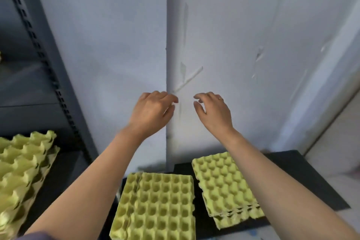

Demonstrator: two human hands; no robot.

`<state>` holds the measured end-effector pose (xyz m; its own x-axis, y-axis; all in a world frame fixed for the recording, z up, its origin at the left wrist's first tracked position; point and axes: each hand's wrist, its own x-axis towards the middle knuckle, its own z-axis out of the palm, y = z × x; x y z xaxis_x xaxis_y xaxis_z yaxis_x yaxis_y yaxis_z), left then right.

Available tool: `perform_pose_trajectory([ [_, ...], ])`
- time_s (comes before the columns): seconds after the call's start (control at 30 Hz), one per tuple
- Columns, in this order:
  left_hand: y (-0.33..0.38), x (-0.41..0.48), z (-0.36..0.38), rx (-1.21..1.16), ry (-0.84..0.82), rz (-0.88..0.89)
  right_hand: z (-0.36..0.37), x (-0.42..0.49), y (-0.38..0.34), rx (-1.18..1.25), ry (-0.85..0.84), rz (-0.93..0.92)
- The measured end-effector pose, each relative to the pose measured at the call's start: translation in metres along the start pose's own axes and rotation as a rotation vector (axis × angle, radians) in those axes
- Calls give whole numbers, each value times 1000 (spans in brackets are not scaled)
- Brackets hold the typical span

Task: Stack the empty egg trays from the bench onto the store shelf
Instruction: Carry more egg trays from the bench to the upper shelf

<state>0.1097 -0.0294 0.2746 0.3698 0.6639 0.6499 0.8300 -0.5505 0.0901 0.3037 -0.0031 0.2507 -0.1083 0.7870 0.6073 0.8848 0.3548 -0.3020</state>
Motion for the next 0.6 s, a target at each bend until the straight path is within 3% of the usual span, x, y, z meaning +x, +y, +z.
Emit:
perform_pose_trajectory([
  [0.3,-47,-32,136,-180,-383,-132,96,-55,67,2,-500,270],
  [0.6,-91,-141,219,-285,-808,-547,191,-134,98,166,-909,571],
])
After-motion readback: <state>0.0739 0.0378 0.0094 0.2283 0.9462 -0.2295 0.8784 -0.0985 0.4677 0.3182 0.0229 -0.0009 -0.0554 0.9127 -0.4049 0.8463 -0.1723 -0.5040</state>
